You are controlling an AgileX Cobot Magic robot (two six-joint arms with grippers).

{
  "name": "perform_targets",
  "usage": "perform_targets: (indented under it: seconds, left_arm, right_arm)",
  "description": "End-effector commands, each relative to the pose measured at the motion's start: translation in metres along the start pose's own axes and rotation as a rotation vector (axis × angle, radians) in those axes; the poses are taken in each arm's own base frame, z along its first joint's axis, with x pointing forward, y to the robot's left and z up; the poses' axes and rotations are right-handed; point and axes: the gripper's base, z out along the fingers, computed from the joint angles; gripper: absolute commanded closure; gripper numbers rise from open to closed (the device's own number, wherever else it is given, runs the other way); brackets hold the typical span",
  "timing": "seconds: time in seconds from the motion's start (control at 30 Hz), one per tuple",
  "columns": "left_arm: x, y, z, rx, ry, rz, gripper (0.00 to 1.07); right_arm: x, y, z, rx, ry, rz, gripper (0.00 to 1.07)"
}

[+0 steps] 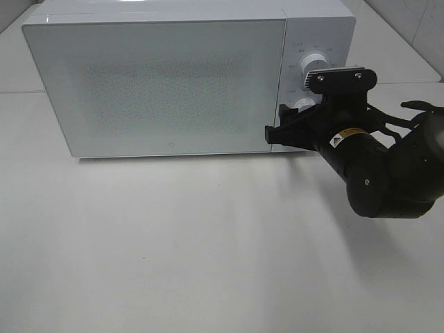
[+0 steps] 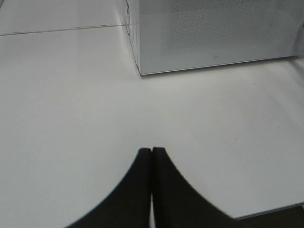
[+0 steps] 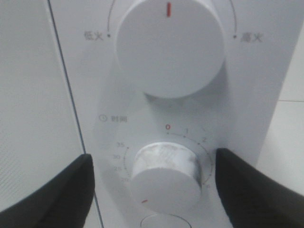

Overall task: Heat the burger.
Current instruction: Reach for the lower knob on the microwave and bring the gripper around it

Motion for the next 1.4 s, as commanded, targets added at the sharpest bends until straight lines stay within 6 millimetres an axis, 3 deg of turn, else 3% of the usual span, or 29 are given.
perform_targets:
  seconds: [0.03, 0.63, 0.7, 0.8, 0.87, 1.17, 1.23, 1.33, 1.4]
  left_arm:
    - [0.0008, -0.0003, -0.0019, 0.000, -0.029, -0.001, 1.06]
    - [0.0008, -0.0002, -0.0019, -0.001, -0.029, -0.001, 1.06]
    - [0.0008, -0.0002, -0.0019, -0.001, -0.029, -0.001, 1.06]
    - [0.0008, -0.0002, -0.0019, -0.001, -0.029, -0.001, 1.06]
    - [0.0008, -0.0002, -0.0019, -0.001, -0.029, -0.001, 1.06]
    - [0.0008, -0.0002, -0.0019, -0.001, -0.029, -0.001, 1.06]
    - [0.0008, -0.0002, -0.0019, -0.001, -0.029, -0.001, 1.06]
    - [0.0008, -0.0002, -0.0019, -0.001, -0.029, -0.001, 1.06]
    - [0.0008, -0.0002, -0.0019, -0.001, -0.029, -0.001, 1.06]
  right_arm:
    - [0.0022, 0.0018, 0.0053, -0.001, -0.001, -0.015, 0.40]
    - [-0.0004, 0.0007, 0.0056, 0.013, -0.057, -0.018, 0.59]
    - [-0.0004, 0.0007, 0.0056, 0.013, -0.057, -0.018, 0.77]
    - [-0.0004, 0.0007, 0.0056, 0.013, -0.057, -0.018, 0.83]
    - [-0.0004, 0.0007, 0.0056, 0.013, -0.057, -0.018, 1.04]
    - [-0.0006, 0.0008, 0.0056, 0.011, -0.060, 0.016, 1.07]
    - [-0.0004, 0.0008, 0.0056, 0.007, -0.058, 0.140, 1.07]
    - [-0.0003, 0.0008, 0.0056, 0.006, -0.058, 0.190, 1.07]
    - [-0.0003, 0.0008, 0.0056, 0.002, -0.058, 0.341, 1.07]
